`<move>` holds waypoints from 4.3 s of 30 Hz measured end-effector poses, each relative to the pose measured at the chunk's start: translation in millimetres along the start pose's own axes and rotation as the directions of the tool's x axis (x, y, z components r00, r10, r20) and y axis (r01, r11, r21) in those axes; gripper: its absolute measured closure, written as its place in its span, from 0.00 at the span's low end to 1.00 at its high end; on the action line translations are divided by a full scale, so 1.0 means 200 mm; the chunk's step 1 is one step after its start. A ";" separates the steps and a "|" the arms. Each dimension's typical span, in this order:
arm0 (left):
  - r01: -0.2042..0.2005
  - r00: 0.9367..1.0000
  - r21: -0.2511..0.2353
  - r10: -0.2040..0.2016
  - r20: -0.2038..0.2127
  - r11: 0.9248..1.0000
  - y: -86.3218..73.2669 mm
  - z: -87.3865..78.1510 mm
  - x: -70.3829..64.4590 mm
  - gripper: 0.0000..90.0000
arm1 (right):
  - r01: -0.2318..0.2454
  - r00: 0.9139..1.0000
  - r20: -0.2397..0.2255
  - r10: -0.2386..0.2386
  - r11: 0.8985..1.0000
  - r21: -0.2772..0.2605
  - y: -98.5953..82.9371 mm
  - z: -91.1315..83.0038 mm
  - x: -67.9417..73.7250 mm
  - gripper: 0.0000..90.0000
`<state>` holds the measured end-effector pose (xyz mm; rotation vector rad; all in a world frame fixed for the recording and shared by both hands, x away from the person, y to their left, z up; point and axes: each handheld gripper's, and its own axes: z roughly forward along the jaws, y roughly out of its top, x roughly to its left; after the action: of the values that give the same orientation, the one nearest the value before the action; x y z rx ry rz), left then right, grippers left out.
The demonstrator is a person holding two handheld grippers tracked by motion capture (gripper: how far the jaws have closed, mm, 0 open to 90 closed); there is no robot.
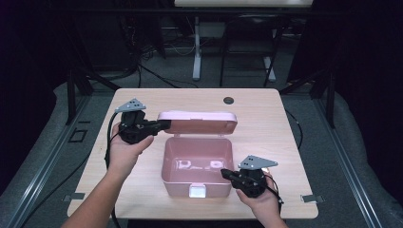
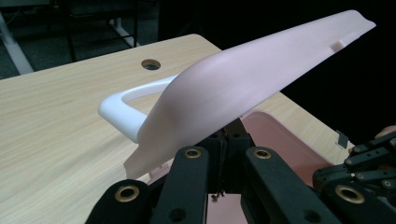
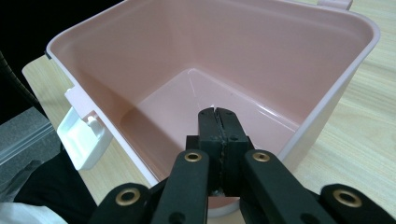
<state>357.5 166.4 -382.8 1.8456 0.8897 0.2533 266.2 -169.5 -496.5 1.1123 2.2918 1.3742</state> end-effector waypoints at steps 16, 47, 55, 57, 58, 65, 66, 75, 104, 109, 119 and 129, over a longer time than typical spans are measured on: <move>0.017 0.999 0.005 -0.017 -0.029 1.000 -0.01 0.02 0.04 1.00 | 0.009 1.000 0.000 -0.009 1.000 0.000 0.00 0.00 0.00 1.00; 0.072 0.995 0.026 -0.070 -0.069 0.997 -0.05 0.10 0.14 1.00 | 0.010 1.000 -0.006 -0.010 1.000 -0.007 0.00 0.00 0.00 1.00; 0.084 0.994 0.034 -0.081 -0.077 0.996 -0.05 0.12 0.15 1.00 | 0.010 1.000 -0.009 -0.010 1.000 -0.012 -0.01 0.00 0.00 1.00; 0.089 0.993 0.034 -0.086 -0.082 0.995 -0.05 0.13 0.16 1.00 | 0.011 1.000 -0.008 -0.011 1.000 -0.012 -0.01 0.00 0.00 1.00; 0.094 0.992 0.037 -0.091 -0.085 0.995 -0.05 0.13 0.16 1.00 | 0.012 1.000 -0.008 -0.012 1.000 -0.013 -0.01 0.00 0.00 1.00; 0.108 0.990 0.051 -0.102 -0.096 0.993 -0.10 0.15 0.19 1.00 | 0.014 1.000 -0.008 -0.014 1.000 -0.013 -0.01 0.00 0.00 1.00; 0.108 0.990 0.056 -0.102 -0.095 0.993 -0.11 0.15 0.19 1.00 | 0.014 1.000 -0.008 -0.014 1.000 -0.013 -0.01 0.00 0.00 1.00; 0.078 0.994 0.072 -0.072 -0.086 0.994 -0.18 0.13 0.18 1.00 | 0.024 1.000 -0.004 -0.024 1.000 -0.014 -0.01 0.00 0.00 1.00; 0.032 0.999 0.069 -0.031 -0.005 0.997 -0.43 -0.02 0.03 0.87 | 0.016 1.000 -0.019 -0.016 1.000 -0.013 0.00 0.00 0.01 0.96; 0.018 1.000 0.076 -0.018 -0.001 0.997 -0.45 -0.02 0.02 0.82 | 0.027 0.999 -0.025 -0.027 1.000 -0.017 0.01 -0.01 0.02 0.97; 0.013 1.000 0.087 -0.014 0.010 0.996 -0.48 -0.01 0.01 0.71 | 0.049 0.999 -0.011 -0.050 0.996 -0.072 0.07 -0.08 0.01 0.85; 0.016 1.000 0.051 -0.016 -0.003 0.999 -0.47 -0.05 0.02 0.58 | 0.050 0.999 0.004 -0.050 0.993 -0.107 0.10 -0.14 -0.04 0.64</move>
<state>311.1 194.8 -459.5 1.8852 0.9203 0.2248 265.8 -188.8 -466.7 1.0162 2.2003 1.4579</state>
